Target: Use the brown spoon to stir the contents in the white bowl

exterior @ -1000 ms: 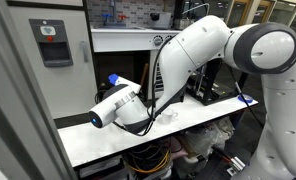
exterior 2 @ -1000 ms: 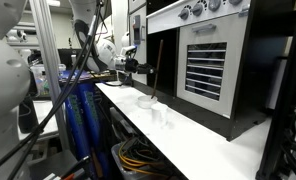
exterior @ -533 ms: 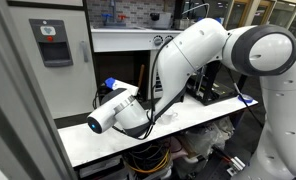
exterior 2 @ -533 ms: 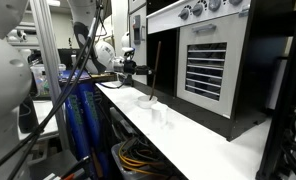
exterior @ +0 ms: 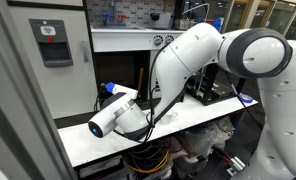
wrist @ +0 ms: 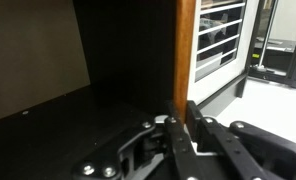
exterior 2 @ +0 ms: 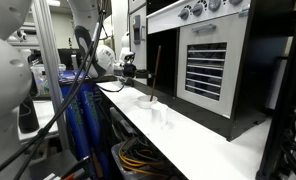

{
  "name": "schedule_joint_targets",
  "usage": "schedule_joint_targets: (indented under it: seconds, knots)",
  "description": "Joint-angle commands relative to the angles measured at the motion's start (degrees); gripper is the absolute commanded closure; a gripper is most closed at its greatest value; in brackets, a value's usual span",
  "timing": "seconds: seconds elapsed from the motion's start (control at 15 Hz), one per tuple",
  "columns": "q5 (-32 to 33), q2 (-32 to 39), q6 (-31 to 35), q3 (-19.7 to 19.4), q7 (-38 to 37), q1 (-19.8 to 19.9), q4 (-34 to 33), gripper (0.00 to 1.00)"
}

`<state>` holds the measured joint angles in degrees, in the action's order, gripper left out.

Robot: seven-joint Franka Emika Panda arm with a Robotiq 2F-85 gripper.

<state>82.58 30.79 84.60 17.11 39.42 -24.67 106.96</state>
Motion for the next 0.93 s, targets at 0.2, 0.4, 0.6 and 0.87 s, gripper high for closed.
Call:
schedule_joint_targets:
  seconds: [0.2,0.4,0.6,0.87]
  knots:
    - [2.19,0.59,-0.89,-0.46,3.44,0.28,-0.64,0.97]
    - [3.52,0.91,-0.43,-0.54,3.55,0.26,-0.76,0.97]
    - [4.53,1.62,-0.15,-0.60,3.10,0.25,-1.15,0.97]
    - [4.95,2.99,0.29,-0.33,3.13,0.15,-1.57,0.97]
